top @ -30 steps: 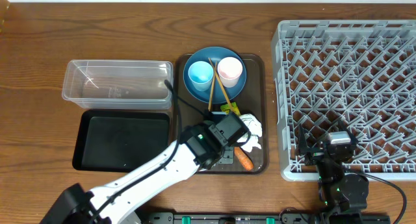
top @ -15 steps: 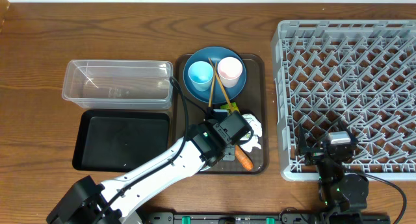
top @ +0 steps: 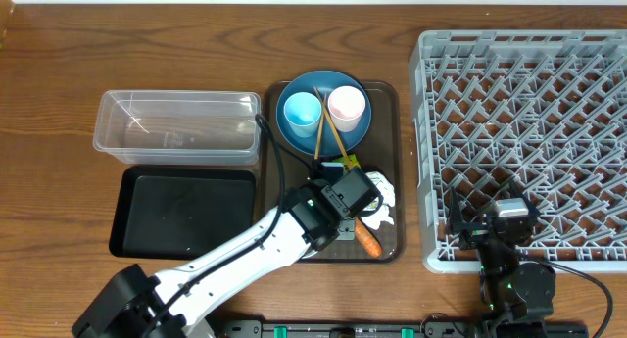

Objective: Sort waste into correct bins and load items into the dishwasher rack
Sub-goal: 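Lower the left gripper and grasp the rim of the rice bowl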

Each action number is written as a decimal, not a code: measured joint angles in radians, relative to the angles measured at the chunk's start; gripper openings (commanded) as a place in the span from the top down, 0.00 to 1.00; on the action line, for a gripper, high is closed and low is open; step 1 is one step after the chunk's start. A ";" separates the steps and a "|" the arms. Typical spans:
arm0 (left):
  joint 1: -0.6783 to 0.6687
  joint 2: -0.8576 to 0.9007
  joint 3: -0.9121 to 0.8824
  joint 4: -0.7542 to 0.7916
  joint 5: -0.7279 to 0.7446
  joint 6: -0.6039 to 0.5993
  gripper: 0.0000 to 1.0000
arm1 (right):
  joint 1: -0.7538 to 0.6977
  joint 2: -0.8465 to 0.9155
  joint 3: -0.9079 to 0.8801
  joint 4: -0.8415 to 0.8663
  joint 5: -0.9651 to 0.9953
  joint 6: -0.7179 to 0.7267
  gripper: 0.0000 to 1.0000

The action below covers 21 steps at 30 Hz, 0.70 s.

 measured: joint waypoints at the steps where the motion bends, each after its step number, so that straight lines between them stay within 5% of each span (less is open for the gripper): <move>1: 0.000 0.012 0.000 0.000 0.000 0.000 0.63 | 0.000 0.000 0.000 0.000 0.000 0.000 0.01; 21: 0.000 0.193 0.000 0.041 -0.001 0.000 0.64 | 0.000 0.000 0.000 0.000 0.000 0.000 0.01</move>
